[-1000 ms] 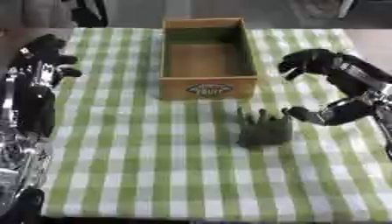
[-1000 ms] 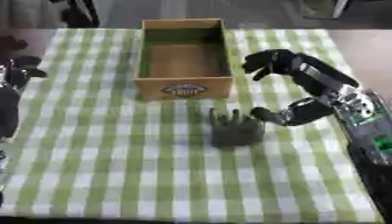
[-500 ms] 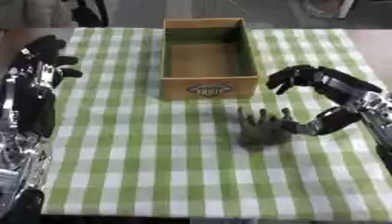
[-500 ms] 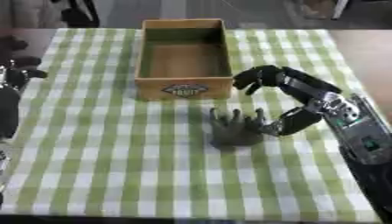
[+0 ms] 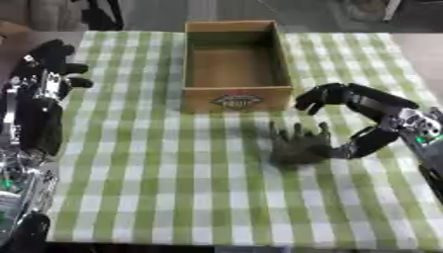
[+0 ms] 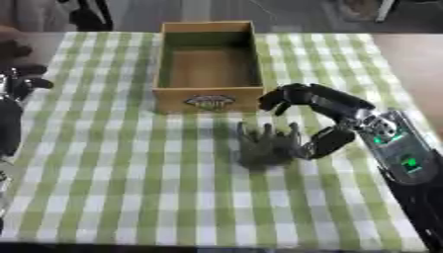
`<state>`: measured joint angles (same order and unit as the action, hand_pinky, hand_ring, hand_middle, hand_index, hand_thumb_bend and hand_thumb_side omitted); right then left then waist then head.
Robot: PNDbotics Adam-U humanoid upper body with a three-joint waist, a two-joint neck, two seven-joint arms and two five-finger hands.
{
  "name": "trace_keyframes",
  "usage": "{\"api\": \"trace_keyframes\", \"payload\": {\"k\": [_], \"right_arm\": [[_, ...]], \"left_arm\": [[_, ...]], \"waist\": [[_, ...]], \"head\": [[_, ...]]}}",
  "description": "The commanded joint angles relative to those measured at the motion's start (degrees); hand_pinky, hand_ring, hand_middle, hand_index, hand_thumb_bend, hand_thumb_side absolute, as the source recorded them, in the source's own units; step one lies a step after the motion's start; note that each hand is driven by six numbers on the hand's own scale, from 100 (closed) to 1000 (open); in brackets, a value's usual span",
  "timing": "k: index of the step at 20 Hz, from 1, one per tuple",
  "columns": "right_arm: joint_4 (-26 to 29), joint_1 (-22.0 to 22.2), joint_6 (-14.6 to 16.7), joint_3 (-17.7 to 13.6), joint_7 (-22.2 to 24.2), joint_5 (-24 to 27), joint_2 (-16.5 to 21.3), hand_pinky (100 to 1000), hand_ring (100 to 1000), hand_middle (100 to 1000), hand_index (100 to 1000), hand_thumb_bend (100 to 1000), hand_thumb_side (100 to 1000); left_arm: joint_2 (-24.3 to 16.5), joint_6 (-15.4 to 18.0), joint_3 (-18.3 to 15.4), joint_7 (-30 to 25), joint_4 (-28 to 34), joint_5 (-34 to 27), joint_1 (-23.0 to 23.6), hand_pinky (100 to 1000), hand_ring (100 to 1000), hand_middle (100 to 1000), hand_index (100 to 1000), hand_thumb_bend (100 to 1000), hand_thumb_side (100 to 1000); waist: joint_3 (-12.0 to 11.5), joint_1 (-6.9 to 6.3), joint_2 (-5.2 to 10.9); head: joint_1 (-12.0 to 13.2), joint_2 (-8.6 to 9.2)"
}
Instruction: Pick up objects on the table and place them in the box.
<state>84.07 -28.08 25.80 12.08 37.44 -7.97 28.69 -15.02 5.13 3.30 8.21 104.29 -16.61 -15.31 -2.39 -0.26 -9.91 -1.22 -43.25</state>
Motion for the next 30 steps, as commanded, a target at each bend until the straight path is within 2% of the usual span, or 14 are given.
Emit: {"api": "trace_keyframes", "payload": {"k": [1,13,18,30], "right_arm": [[-0.7,-1.4,0.9,0.0,-0.1,-2.4,0.6,727,809,776,902,417,160],[-3.0,-2.5,2.5,0.1,-4.5,-11.8,-0.2,740,818,792,900,414,171],[-3.5,-2.6,2.9,0.3,-6.0,-15.2,-0.4,759,824,746,893,414,178],[-3.3,-2.3,4.0,0.2,-8.5,-23.0,-0.3,812,840,703,888,415,192]], "left_arm": [[-0.2,0.0,0.0,-0.2,0.7,-0.1,-0.7,552,619,687,756,383,457],[-0.1,0.0,0.0,-0.2,0.7,-0.1,-0.6,552,619,687,757,379,461],[-0.1,0.0,0.1,-0.2,0.7,-0.1,-0.5,552,620,687,757,377,462],[-0.1,0.0,0.1,-0.2,0.7,-0.2,-0.5,552,620,688,757,375,462]], "waist": [[-0.1,-0.04,0.83],[-0.2,-0.06,0.80],[-0.2,-0.15,0.89],[-0.1,-0.36,1.17]], "head": [[-0.2,-0.09],[-0.3,-0.05],[-0.3,-0.08],[-0.3,0.01]]}}
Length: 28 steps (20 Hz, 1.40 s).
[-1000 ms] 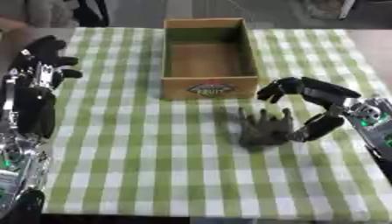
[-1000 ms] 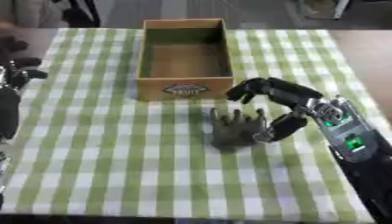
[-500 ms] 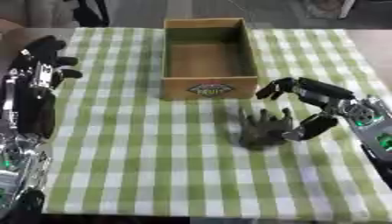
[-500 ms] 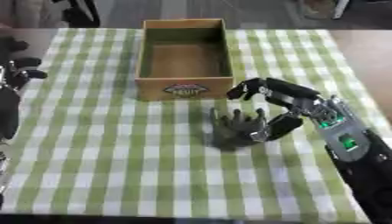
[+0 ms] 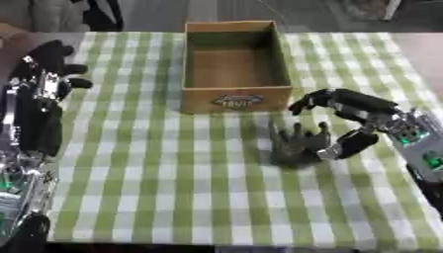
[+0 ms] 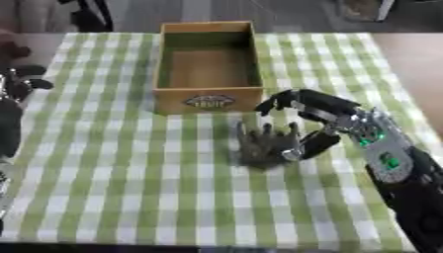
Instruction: Pick up objects on the table and place them in the box.
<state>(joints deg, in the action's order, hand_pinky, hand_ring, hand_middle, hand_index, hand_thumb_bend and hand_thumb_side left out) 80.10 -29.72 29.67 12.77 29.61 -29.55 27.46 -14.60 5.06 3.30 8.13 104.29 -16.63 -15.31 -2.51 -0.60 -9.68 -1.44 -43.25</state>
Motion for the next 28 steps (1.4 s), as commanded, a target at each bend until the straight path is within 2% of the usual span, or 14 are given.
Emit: {"api": "trace_keyframes", "payload": {"k": [1,11,28], "right_arm": [[0.7,-0.7,0.2,-0.5,-0.8,-2.0,1.0,813,840,700,887,415,193],[0.5,-0.3,0.9,-0.3,-1.7,-6.8,0.9,824,844,701,887,417,206],[-1.1,-0.3,1.0,0.2,-1.8,-10.2,0.5,826,845,702,886,421,233]], "left_arm": [[-0.5,0.1,0.1,-0.2,0.7,-0.1,-0.5,552,620,688,757,375,462],[-0.6,0.1,0.0,-0.2,0.7,-0.1,-0.5,552,620,688,757,375,463],[-0.5,0.1,0.1,-0.2,0.6,-0.1,-0.6,553,620,688,758,372,466]], "waist": [[0.0,-0.02,0.96],[-0.1,0.06,0.91],[-0.2,0.28,0.78]], "head": [[-0.1,0.01],[-0.1,-0.07],[-0.2,-0.04]]}}
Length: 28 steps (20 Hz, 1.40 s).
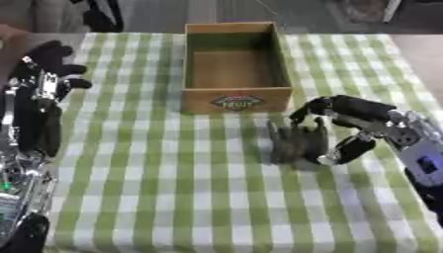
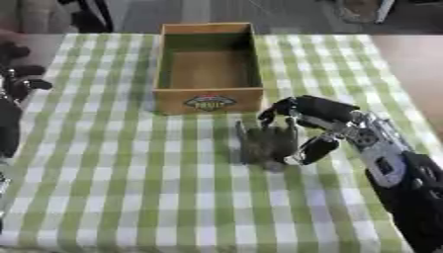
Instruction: Pick up objects on the table and place them in the box.
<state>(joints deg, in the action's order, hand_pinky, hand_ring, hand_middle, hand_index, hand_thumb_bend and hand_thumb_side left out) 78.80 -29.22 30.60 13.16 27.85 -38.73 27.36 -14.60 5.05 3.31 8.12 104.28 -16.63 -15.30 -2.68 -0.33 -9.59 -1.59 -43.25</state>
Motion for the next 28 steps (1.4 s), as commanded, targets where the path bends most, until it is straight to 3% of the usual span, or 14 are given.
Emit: {"api": "trace_keyframes", "payload": {"k": [1,20,28], "right_arm": [[0.1,-0.8,0.1,-0.2,-0.1,-1.3,0.6,825,844,701,885,421,235],[-1.1,-0.3,-0.3,0.1,-1.2,-5.3,0.9,818,824,646,871,415,197],[-1.2,-0.3,-1.6,-0.1,-3.6,-7.3,0.9,792,781,525,736,421,210]], "left_arm": [[-0.5,0.1,0.1,-0.2,0.7,-0.1,-0.6,552,620,688,758,371,466],[-0.5,0.1,0.1,-0.2,0.6,-0.1,-0.6,553,620,689,758,361,476],[-0.6,0.0,0.1,-0.1,0.6,-0.2,-0.5,553,620,688,759,357,480]], "waist": [[0.0,0.02,0.68],[-0.1,0.08,0.59],[-0.1,0.05,0.64]], "head": [[0.0,-0.02],[0.0,-0.04],[0.0,0.00]]}}
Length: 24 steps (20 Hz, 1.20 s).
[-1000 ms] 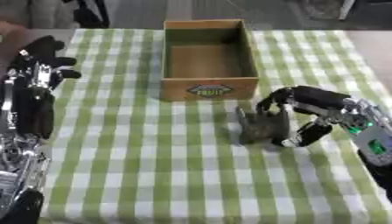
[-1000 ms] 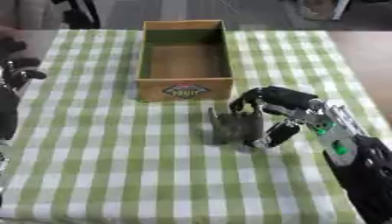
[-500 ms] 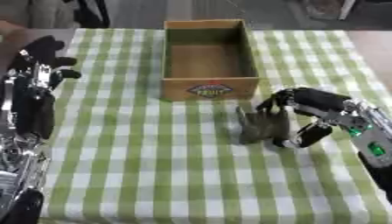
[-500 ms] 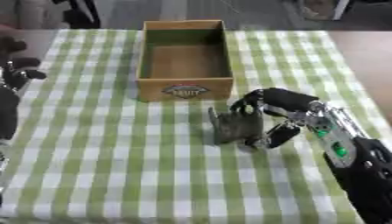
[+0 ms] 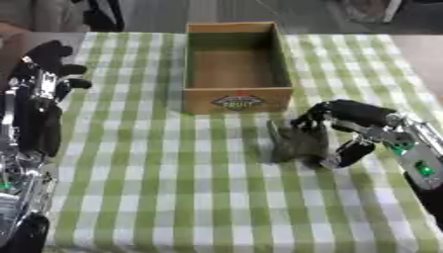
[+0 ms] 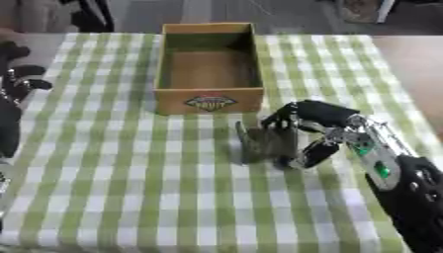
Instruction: Pick up objects on the table and place them in the box.
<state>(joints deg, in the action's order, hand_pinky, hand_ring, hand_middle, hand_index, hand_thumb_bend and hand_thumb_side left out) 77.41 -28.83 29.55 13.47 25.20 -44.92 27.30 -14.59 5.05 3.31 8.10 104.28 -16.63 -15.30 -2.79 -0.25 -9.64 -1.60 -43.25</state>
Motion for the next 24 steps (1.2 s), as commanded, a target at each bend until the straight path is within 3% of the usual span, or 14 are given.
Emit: {"api": "trace_keyframes", "payload": {"k": [1,11,20,21,24], "right_arm": [[0.2,-0.7,-0.7,-0.4,-1.3,-1.3,1.0,792,781,525,736,421,210],[0.3,-0.6,-2.3,-0.7,-6.2,-2.0,1.0,732,669,367,554,429,224],[0.8,-0.6,-4.3,-1.2,-12.5,-1.7,1.2,664,583,288,481,432,231],[0.9,-0.6,-4.5,-1.2,-13.2,-1.6,1.2,660,578,283,477,397,253],[1.3,-0.7,-5.0,-1.4,-15.1,-1.3,1.3,651,567,273,471,432,228]], "left_arm": [[-0.6,0.0,0.1,0.0,0.7,-0.2,-0.5,553,620,688,759,357,480],[-0.6,0.0,0.0,0.0,0.7,-0.2,-0.5,553,619,689,759,353,482],[-0.6,0.0,0.0,0.1,0.7,-0.2,-0.5,553,619,688,758,352,483],[-0.6,0.0,0.0,0.1,0.7,-0.2,-0.5,553,619,689,758,351,486],[-0.6,0.0,0.0,0.1,0.7,-0.2,-0.5,553,619,688,758,349,486]], "waist": [[0.0,-0.03,0.69],[0.0,-0.08,0.71],[0.0,-0.07,0.75],[0.0,-0.08,0.76],[0.1,-0.08,0.80]], "head": [[0.0,0.01],[0.1,0.03],[0.1,0.07],[0.1,0.08],[0.1,0.11]]}}
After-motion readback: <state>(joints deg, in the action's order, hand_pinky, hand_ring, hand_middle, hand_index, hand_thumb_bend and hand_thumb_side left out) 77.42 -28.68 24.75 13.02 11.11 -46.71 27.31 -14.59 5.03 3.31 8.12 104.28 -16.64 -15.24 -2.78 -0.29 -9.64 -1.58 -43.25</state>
